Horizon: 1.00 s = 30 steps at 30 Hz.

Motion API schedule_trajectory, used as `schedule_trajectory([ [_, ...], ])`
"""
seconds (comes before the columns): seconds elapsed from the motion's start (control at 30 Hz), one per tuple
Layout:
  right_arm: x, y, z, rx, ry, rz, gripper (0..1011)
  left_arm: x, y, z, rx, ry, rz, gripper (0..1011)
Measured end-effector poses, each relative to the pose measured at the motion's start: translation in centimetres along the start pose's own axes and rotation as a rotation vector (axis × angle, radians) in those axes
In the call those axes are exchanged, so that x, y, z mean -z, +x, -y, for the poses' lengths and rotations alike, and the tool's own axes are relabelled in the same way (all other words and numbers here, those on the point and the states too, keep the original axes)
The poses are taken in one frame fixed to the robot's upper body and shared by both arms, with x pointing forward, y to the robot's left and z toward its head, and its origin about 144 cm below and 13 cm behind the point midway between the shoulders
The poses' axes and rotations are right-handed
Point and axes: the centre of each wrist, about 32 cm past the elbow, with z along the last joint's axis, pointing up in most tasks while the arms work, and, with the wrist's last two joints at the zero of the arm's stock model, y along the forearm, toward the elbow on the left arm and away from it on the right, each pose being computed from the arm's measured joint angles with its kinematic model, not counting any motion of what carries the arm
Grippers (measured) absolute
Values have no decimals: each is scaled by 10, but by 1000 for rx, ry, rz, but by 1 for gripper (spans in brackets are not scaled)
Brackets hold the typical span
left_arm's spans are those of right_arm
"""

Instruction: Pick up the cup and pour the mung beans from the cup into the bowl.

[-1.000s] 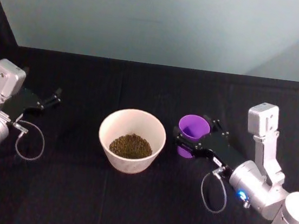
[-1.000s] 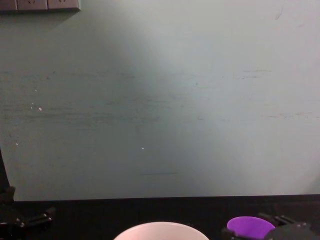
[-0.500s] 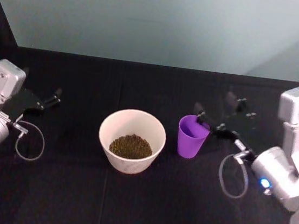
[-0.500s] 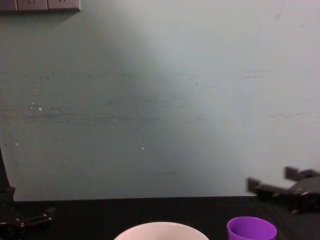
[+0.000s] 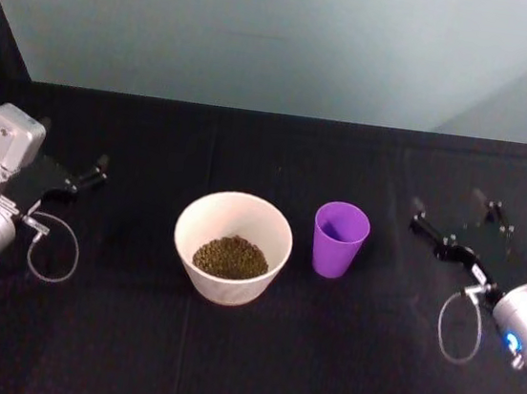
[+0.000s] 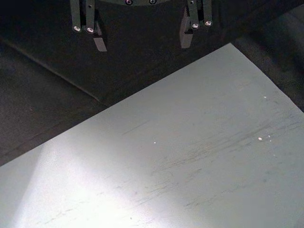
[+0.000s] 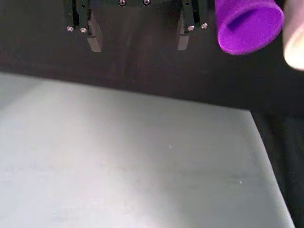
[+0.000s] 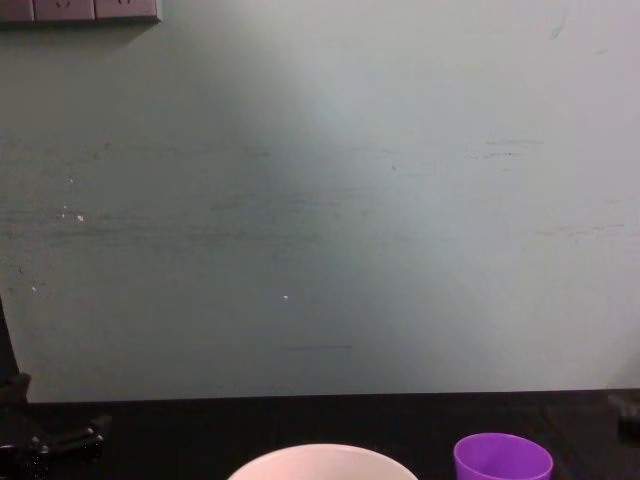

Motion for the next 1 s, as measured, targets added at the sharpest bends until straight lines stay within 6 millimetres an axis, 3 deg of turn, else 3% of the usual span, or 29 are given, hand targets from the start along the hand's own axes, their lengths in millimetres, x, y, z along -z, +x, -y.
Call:
schedule_trajectory([
  [0.2, 17, 1, 2, 17, -54, -11, 1002, 0, 0, 0, 0, 0, 0, 1000],
  [1.0, 18, 0, 2, 23, -63, -4, 1000, 0, 0, 0, 0, 0, 0, 1000],
])
